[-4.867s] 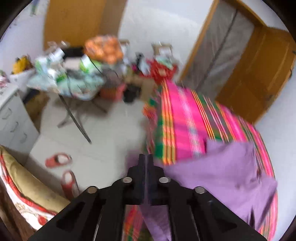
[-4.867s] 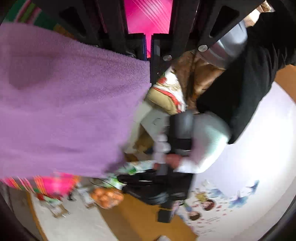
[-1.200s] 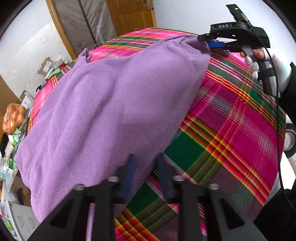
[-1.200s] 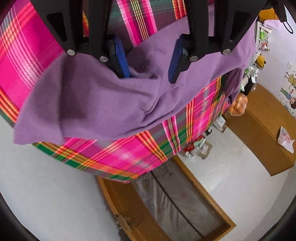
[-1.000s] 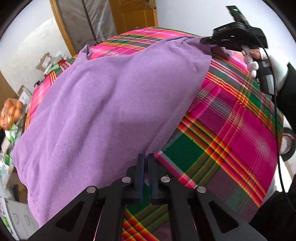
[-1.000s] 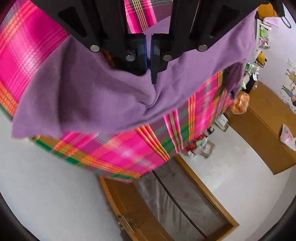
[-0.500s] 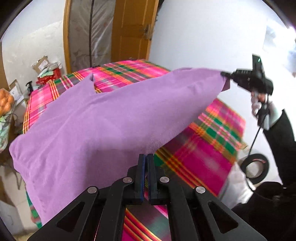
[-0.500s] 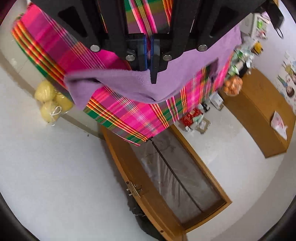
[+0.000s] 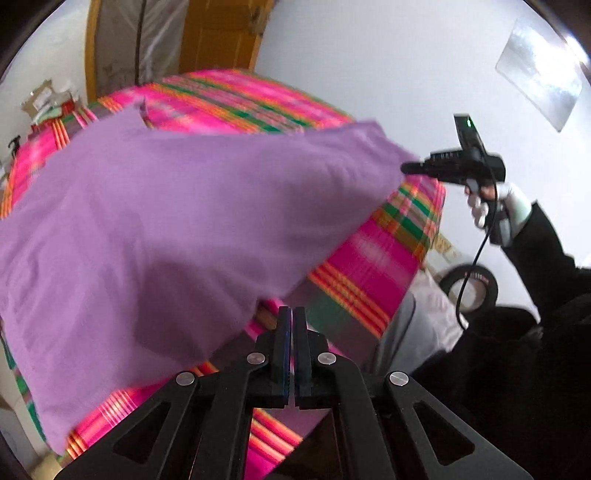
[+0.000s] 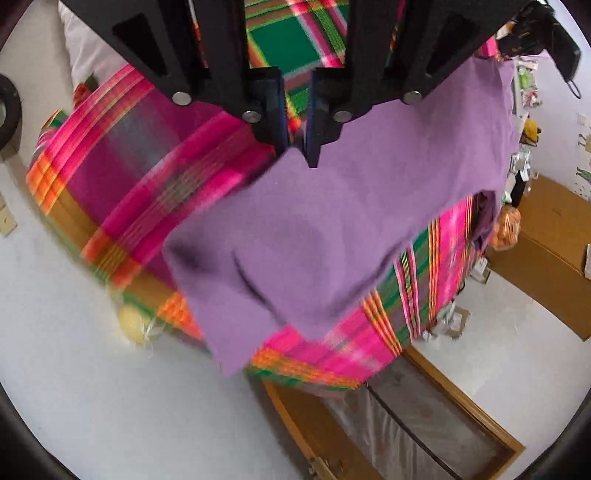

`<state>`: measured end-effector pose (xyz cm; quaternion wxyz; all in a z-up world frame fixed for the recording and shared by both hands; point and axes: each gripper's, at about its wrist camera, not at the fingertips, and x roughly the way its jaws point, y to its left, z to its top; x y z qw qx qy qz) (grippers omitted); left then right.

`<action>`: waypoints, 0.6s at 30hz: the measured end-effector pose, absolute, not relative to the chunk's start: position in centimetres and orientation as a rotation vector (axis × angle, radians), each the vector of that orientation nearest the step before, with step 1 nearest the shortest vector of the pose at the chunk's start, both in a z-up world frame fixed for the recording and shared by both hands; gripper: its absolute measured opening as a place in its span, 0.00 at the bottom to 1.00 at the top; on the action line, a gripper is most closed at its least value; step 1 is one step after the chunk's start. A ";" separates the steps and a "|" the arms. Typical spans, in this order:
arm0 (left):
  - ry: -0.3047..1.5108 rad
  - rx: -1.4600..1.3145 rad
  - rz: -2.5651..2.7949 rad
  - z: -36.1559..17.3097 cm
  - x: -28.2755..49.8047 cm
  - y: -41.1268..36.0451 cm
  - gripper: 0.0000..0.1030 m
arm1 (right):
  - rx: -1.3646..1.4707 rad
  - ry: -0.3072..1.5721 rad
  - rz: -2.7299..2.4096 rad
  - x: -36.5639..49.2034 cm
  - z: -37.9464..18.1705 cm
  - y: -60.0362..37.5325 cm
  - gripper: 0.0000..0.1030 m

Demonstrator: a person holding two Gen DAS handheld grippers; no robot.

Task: Fold clothes

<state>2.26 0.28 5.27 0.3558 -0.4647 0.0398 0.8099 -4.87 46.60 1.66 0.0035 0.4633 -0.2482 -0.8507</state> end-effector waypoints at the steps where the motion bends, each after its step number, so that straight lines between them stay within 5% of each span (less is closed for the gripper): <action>1: 0.091 -1.177 2.134 6.0 1.6 -0.2 0.01 | 1.412 -0.745 -2.719 -4.8 2.4 46.8 0.13; 5: 0.055 -1.149 2.297 7.4 -0.8 -1.7 0.04 | 1.305 -0.493 -2.916 -6.0 4.0 47.0 0.23; 13: -0.021 -1.211 2.380 6.1 -2.4 -3.6 0.13 | 1.354 0.033 -2.988 -10.8 1.5 46.2 0.24; 18: -0.011 -1.204 2.393 5.9 -2.3 -3.7 0.19 | 1.409 0.100 -2.912 -13.1 -0.4 45.8 0.27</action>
